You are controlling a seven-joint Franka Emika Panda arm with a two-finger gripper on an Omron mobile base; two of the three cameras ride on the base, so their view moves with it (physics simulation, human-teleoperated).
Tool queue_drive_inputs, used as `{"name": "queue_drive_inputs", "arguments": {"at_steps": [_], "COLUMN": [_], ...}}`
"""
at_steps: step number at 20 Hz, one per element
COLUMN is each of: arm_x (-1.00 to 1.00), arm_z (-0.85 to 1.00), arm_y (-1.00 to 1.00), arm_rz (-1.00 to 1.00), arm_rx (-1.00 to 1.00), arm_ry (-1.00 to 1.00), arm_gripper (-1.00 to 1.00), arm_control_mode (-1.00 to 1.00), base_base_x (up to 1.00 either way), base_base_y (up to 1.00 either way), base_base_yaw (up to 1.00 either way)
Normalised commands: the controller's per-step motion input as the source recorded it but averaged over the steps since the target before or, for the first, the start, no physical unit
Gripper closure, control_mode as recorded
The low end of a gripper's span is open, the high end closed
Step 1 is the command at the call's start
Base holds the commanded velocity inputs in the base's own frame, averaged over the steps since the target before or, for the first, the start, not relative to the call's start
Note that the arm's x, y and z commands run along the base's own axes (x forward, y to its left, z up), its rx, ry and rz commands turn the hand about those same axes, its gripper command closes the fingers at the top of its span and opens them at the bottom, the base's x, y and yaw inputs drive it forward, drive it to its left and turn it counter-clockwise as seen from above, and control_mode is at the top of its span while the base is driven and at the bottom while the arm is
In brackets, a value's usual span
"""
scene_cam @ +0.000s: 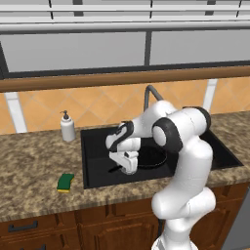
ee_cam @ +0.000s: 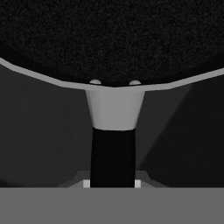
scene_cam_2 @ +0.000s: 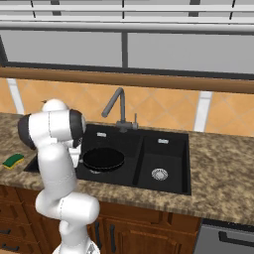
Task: Pick the pan and sponge and place them into the sink. Then turn on the water.
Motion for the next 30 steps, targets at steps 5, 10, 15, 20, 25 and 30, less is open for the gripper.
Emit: {"name": "queue_drive_inputs", "arguments": {"at_steps": [5,10,15,20,25,30], "arm_x": [0.37,0.30,0.21,0.18,0.18,0.20], "arm_z": [-0.47,-0.45,-0.36,-0.32,-0.34,-0.32], "arm_y": [0.00,0.00,0.00,0.00,0.00,0.01], "arm_rz": [-0.04,-0.04,-0.03,-0.02,-0.02,-0.01], "arm_rx": [0.00,-0.01,-0.01,0.00,0.00,0.00], "arm_ry": [0.00,0.00,0.00,0.00,0.00,0.00], "arm_gripper": [1.00,1.00,1.00,1.00,1.00,1.00], "arm_control_mode": [-1.00,-1.00,-1.00,-1.00,-1.00,-1.00], "base_base_x": [0.00,0.00,0.00,0.00,0.00,0.00], "base_base_y": [0.00,0.00,0.00,0.00,0.00,0.00], "base_base_yaw": [0.00,0.00,0.00,0.00,0.00,0.00]}}
